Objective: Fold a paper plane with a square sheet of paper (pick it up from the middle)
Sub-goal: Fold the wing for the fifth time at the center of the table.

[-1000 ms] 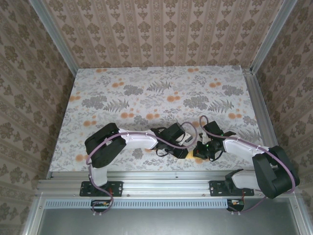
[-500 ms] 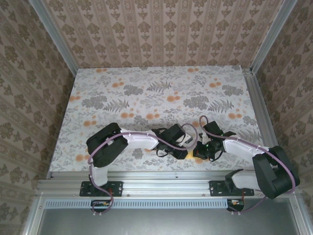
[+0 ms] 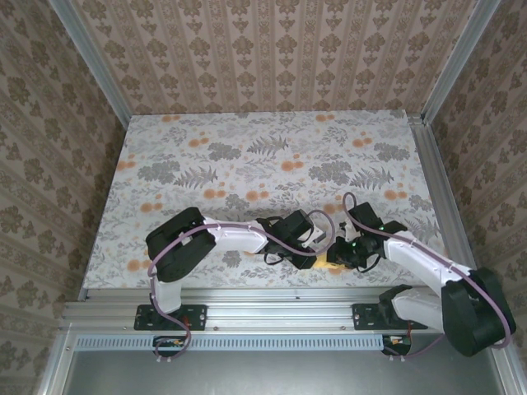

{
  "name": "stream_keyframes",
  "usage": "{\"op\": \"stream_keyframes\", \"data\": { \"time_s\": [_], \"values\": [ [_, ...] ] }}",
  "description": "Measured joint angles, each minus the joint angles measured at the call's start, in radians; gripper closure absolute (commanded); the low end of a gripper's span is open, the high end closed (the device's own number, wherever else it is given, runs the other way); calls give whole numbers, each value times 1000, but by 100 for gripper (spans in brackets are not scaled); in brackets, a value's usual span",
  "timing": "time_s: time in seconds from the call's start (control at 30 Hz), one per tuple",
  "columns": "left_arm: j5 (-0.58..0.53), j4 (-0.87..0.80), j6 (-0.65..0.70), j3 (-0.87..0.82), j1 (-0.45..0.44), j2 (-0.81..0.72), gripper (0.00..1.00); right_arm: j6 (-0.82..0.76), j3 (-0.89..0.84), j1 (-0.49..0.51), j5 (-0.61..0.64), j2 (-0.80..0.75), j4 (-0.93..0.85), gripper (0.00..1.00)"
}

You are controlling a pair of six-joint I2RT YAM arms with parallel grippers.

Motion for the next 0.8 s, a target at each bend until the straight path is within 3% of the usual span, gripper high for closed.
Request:
{"op": "stream_keyframes", "data": {
  "time_s": [0.17,0.33,0.5,0.8],
  "values": [
    [-3,10,0,-5,-3,0,85,2,40,-6,-7,-115,-100,79],
    [-3,23,0,-12,-3,0,85,56,63,-7,-43,-227,-124,92],
    [-1,55,-1,-29,-3,-5,85,191,-10,0,-73,-210,53,100],
    [-2,83,-2,-46,-4,-11,85,290,-104,21,-9,-114,240,100]
  ]
}}
